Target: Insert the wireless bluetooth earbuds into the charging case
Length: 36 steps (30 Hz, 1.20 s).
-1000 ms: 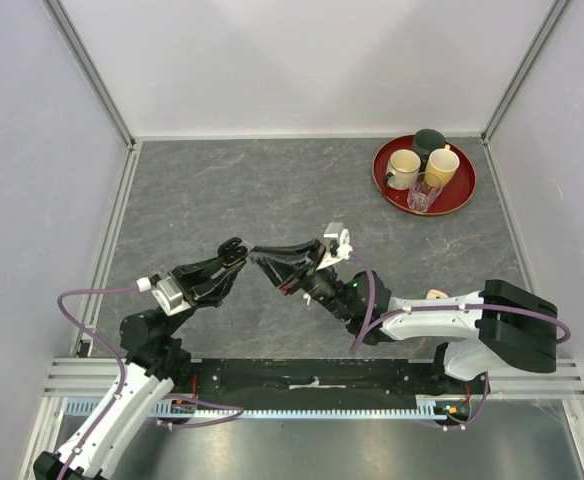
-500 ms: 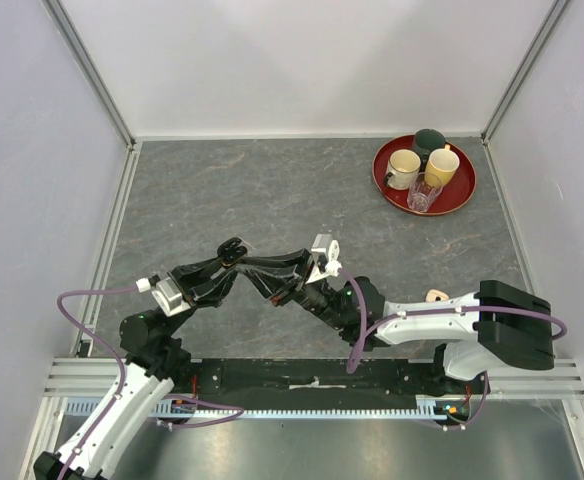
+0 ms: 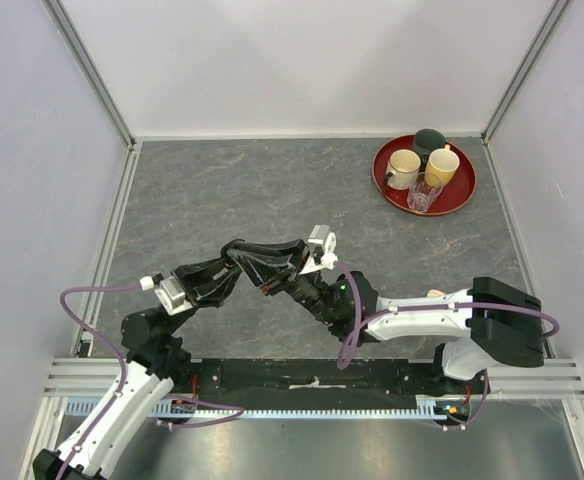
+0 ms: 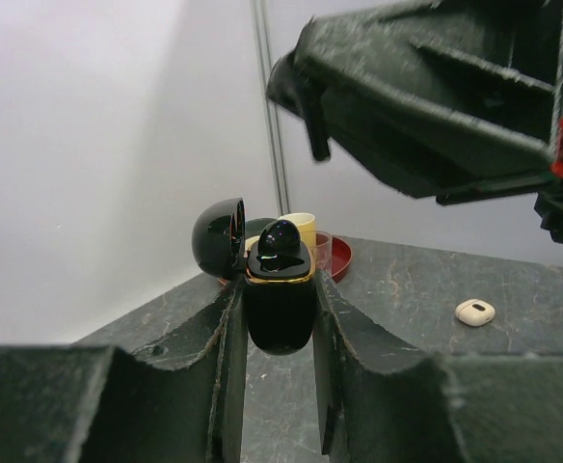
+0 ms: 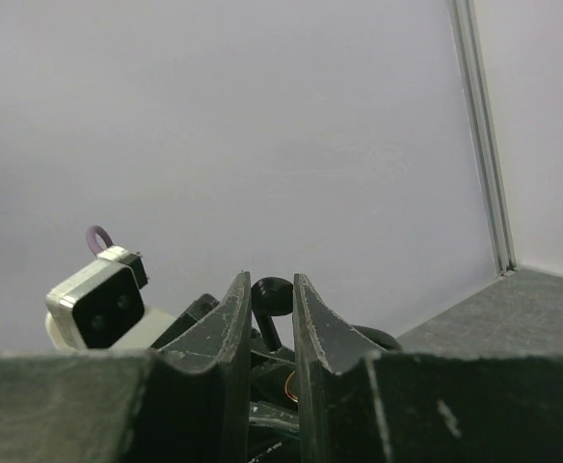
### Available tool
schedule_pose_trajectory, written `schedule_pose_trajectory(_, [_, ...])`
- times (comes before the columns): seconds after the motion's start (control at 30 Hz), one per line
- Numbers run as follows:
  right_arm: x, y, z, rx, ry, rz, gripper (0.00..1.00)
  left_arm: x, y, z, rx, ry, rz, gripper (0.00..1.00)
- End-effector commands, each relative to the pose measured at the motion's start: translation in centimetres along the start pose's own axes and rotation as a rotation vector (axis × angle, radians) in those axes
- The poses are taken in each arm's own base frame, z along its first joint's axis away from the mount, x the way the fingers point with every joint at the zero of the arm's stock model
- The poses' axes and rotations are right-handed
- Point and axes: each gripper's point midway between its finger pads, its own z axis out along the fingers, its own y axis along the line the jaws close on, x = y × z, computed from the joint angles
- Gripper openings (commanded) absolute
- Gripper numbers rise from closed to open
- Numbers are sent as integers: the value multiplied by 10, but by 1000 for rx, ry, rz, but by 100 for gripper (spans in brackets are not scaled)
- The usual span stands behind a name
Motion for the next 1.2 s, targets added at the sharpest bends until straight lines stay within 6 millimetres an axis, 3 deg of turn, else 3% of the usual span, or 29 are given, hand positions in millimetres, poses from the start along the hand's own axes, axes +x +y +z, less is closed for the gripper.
schedule_pose_trajectory(0.0, [-54, 11, 12, -22, -238, 73, 0, -22, -4, 4, 23, -73, 30, 2])
schedule_pose_trajectory(0.47, [-32, 3, 11, -1, -228, 86, 0, -28, -6, 4, 34, -94, 24, 2])
schedule_pose_trajectory(1.0, [-24, -4, -1, 14, -218, 84, 0, -54, 12, 1, -81, -222, 33, 2])
schedule_pose_trajectory(1.17, [-23, -3, -2, 14, -213, 80, 0, -54, 13, 0, -92, -228, 30, 2])
